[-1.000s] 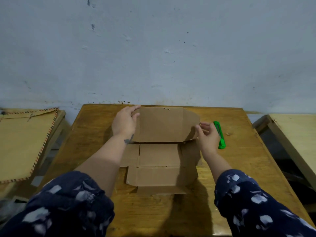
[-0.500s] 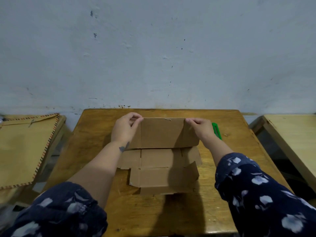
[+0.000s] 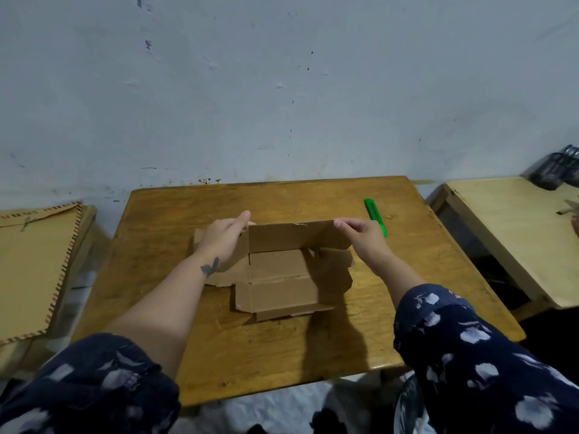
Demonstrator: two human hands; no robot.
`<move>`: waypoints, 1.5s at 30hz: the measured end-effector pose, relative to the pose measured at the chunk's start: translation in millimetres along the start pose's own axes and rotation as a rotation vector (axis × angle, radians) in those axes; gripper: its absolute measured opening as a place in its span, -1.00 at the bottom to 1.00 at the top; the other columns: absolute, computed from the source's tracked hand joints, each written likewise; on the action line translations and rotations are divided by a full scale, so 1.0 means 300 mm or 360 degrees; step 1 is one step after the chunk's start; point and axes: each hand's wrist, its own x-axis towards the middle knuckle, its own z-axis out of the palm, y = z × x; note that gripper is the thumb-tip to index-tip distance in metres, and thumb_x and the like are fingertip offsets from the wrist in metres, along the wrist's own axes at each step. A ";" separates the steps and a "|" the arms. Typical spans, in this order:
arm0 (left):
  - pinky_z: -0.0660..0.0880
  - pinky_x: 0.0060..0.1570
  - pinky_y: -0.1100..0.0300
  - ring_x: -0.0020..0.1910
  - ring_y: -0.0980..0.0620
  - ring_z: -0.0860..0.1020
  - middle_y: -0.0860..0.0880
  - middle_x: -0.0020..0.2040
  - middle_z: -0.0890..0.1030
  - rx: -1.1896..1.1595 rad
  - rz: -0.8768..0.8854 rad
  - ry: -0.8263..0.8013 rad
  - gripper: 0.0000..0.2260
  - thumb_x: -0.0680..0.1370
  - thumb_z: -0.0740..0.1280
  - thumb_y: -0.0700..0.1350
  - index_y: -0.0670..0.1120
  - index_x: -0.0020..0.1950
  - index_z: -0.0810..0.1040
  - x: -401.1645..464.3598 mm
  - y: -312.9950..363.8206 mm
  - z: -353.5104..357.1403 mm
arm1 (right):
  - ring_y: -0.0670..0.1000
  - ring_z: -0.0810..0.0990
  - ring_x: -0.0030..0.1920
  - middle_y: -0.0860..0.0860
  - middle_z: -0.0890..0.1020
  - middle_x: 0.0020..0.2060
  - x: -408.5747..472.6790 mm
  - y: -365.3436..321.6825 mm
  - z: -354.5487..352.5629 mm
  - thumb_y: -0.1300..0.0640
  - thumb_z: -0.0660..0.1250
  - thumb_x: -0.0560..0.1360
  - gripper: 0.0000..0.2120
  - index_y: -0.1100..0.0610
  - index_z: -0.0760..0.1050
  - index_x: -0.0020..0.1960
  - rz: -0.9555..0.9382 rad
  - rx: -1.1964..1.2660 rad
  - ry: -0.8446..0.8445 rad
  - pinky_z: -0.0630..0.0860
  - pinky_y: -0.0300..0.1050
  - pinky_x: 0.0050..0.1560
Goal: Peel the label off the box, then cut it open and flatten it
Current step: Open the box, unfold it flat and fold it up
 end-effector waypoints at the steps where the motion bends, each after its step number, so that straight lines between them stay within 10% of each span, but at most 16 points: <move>1: 0.36 0.30 -0.05 0.20 -0.04 0.51 -0.01 0.18 0.60 0.0007 0.0002 -0.0016 -0.48 0.56 0.05 0.30 0.01 0.17 0.62 -0.011 0.001 -0.001 | -0.05 0.55 0.10 0.01 0.64 0.03 -0.021 0.003 -0.003 0.13 0.33 0.53 -0.79 0.16 0.61 0.12 -0.0087 -0.0095 0.0039 0.46 -0.13 0.19; 10: 0.19 0.40 0.00 0.44 -0.02 0.29 0.10 0.43 0.37 0.0189 0.0000 -0.0323 -0.58 0.55 0.13 0.27 0.14 0.33 0.47 -0.158 -0.064 0.040 | -0.18 0.61 0.01 -0.07 0.69 0.01 -0.181 0.117 -0.065 0.13 0.35 0.51 -0.78 0.03 0.62 0.14 -0.0797 -0.0801 0.0005 0.45 -0.36 0.07; 19: 0.23 0.42 0.06 0.50 0.12 0.13 0.19 0.51 0.16 0.0704 0.0182 -0.0266 -0.54 0.60 0.08 0.19 0.13 0.49 0.23 -0.265 -0.161 0.136 | 0.05 0.63 0.06 0.07 0.68 0.04 -0.217 0.262 -0.081 0.16 0.35 0.50 -0.79 0.11 0.62 0.11 -0.1114 -0.1160 -0.0180 0.59 -0.05 0.08; 32: -0.22 0.49 -0.07 0.51 0.23 -0.13 0.22 0.53 0.02 0.0956 0.0180 -0.0276 -0.41 0.55 -0.32 0.26 0.16 0.53 0.09 -0.317 -0.236 0.200 | -0.08 0.20 0.49 -0.07 0.34 0.44 -0.286 0.394 -0.068 -0.10 0.21 0.55 -0.53 -0.01 0.34 0.42 -0.0822 -0.1276 -0.0411 0.04 -0.06 0.50; 45: -0.28 0.46 -0.09 0.50 0.16 -0.28 0.24 0.51 -0.20 0.1171 0.0216 -0.0131 -0.46 0.59 -0.25 0.24 0.11 0.55 -0.07 -0.323 -0.281 0.254 | 0.01 0.31 0.37 -0.01 0.41 0.32 -0.211 0.347 0.049 -0.06 0.35 0.48 -0.53 0.05 0.45 0.34 -0.0300 -0.0975 -0.0017 0.22 0.03 0.39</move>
